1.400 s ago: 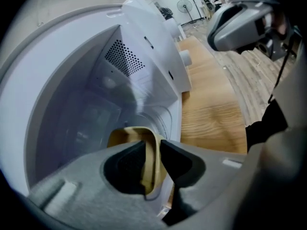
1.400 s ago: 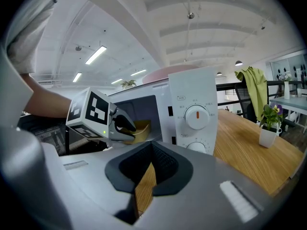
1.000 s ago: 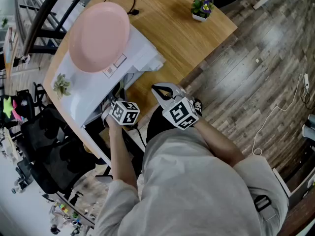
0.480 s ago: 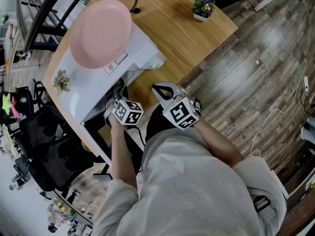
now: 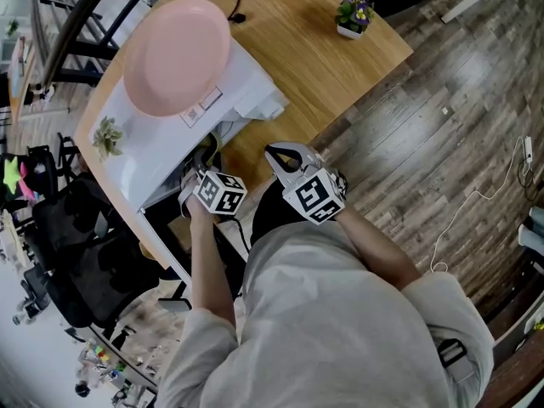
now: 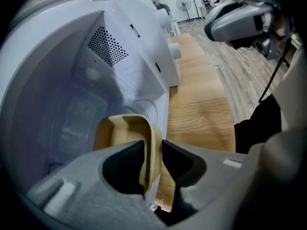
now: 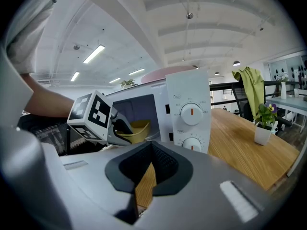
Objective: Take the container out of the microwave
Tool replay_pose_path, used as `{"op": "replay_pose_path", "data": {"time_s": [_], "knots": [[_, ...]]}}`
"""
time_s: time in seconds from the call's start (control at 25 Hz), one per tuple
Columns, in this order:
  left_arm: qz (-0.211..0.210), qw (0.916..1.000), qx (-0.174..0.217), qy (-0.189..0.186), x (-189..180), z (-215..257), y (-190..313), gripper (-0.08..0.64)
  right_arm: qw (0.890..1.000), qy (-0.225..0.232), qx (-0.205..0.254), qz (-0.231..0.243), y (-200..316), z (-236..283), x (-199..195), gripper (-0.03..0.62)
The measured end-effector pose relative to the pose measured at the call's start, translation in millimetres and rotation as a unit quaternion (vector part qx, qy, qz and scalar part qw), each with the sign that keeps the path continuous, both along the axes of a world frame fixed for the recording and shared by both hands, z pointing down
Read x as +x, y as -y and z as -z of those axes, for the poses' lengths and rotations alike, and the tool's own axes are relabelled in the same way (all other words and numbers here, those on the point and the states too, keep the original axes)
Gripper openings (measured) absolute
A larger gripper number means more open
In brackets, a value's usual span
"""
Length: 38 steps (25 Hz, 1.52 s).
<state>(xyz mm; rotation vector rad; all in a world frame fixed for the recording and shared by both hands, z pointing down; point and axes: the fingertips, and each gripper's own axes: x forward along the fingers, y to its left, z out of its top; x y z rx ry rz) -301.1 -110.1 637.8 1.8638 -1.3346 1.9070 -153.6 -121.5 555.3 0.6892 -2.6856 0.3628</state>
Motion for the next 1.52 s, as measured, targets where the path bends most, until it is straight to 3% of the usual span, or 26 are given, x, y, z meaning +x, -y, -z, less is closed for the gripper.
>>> {"op": "replay_pose_path", "data": {"time_s": [0.6,1.2,1.52], "knots": [[-0.002,1.0,-0.003,0.002,3.0,-3.8,-4.9,0.041,1.0,0.006,0.001,0.003,5.3,2.1,3.0,0.011],[0.01,0.9983,0.032,-0.049,28.3,18.9,-7.2,0.04,1.0,0.013,-0.002,-0.002,-0.3,5.9,12.2,0.011],[0.037,0.9942,0.056,-0.083,39.0,33.5,-8.0,0.038,1.0,0.021,0.004,-0.008,0.7,15.5,20.7,0.011]]}}
